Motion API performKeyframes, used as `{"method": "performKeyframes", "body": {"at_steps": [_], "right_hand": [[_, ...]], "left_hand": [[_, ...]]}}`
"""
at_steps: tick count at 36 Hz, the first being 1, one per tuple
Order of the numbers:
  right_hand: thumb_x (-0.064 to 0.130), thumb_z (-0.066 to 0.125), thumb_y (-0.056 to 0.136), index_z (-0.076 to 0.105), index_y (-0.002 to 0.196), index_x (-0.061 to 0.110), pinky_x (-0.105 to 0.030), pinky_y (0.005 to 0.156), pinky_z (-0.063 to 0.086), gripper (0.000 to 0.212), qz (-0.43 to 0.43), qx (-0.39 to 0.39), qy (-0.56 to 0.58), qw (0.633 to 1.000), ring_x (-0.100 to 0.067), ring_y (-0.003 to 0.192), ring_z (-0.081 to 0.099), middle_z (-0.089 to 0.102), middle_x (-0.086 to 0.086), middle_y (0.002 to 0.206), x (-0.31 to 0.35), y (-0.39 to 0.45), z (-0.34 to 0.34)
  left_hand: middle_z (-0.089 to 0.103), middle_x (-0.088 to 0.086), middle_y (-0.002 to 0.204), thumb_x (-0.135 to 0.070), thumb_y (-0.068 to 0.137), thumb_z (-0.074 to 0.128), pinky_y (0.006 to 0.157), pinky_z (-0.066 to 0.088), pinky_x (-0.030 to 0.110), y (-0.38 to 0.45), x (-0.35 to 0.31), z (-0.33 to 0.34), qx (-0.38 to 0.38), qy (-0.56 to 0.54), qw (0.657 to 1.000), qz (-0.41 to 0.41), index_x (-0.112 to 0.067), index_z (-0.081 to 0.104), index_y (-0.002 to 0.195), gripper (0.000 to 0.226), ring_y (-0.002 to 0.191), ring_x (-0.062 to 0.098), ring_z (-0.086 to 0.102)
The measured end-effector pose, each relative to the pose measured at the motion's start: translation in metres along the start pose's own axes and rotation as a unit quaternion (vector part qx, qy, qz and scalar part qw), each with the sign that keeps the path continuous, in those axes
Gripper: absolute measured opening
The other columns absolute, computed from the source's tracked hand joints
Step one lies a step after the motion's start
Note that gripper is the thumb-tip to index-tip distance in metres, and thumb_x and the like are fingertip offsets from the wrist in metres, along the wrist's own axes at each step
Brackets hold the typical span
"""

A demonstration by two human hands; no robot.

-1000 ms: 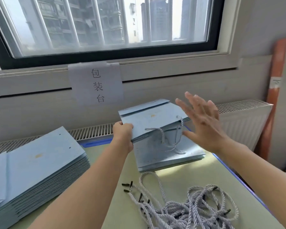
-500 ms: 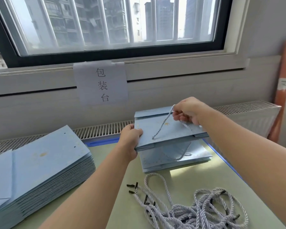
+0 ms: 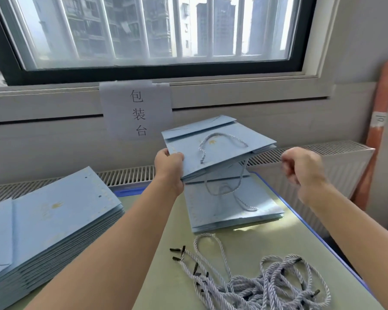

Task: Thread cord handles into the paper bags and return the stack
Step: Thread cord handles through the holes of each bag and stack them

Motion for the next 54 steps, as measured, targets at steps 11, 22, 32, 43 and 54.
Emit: {"method": "performKeyframes", "body": {"at_steps": [11,22,32,43,54], "right_hand": [[0.007,0.059,0.077,0.069,0.098,-0.002,-0.033,0.07,0.06,0.025,0.221,0.287,0.127,0.923,-0.029,0.082,0.07,0.07,-0.018,0.1,-0.052,-0.009,0.07],[0.032,0.044,0.099,0.06,0.113,-0.007,-0.021,0.047,0.048,0.045,0.219,0.186,-0.052,0.956,-0.024,0.064,0.055,0.062,-0.02,0.087,-0.089,0.029,0.03],[-0.002,0.059,0.084,0.065,0.098,0.003,-0.026,0.064,0.046,0.016,0.059,0.148,-0.299,0.941,-0.018,0.073,0.056,0.063,-0.012,0.089,-0.06,0.021,0.019],[0.016,0.064,0.081,0.061,0.118,0.011,-0.035,0.085,0.047,0.038,0.025,0.153,-0.461,0.874,-0.025,0.1,0.059,0.062,-0.005,0.106,-0.069,0.012,0.018],[0.05,0.018,0.101,0.012,0.151,0.024,-0.04,0.117,0.009,0.057,-0.05,0.275,-0.628,0.726,-0.012,0.146,0.006,0.0,0.008,0.161,-0.097,-0.017,0.056]], "left_hand": [[0.061,0.002,0.094,0.001,0.098,0.043,0.087,0.056,0.047,0.001,-0.015,0.024,0.019,0.022,0.998,0.056,-0.012,0.049,0.118,0.025,0.088,0.025,0.063],[0.062,0.009,0.104,0.002,0.096,0.045,0.086,0.051,0.039,0.003,0.065,0.005,-0.008,0.08,0.997,-0.006,-0.015,0.048,0.112,0.024,0.091,0.027,0.06],[0.065,0.008,0.109,-0.01,0.09,0.051,0.091,0.052,0.045,0.0,0.069,0.001,-0.011,0.267,0.964,0.012,-0.016,0.052,0.108,0.019,0.098,0.031,0.062],[0.026,0.01,0.149,-0.022,0.1,0.042,0.106,0.031,0.038,-0.016,0.067,0.0,0.011,0.546,0.835,0.073,-0.019,0.032,0.148,0.049,0.136,0.028,0.03],[-0.008,0.003,0.163,-0.053,0.101,0.019,0.119,-0.001,0.046,-0.024,0.1,0.026,0.157,0.679,0.715,0.054,-0.026,0.007,0.155,0.061,0.149,0.028,-0.008]]}}
Point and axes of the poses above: each hand's wrist, its own y-axis towards the middle knuckle, its own z-axis out of the palm, x = y × z, the point moved 9 cm from there along y, towards the middle knuckle
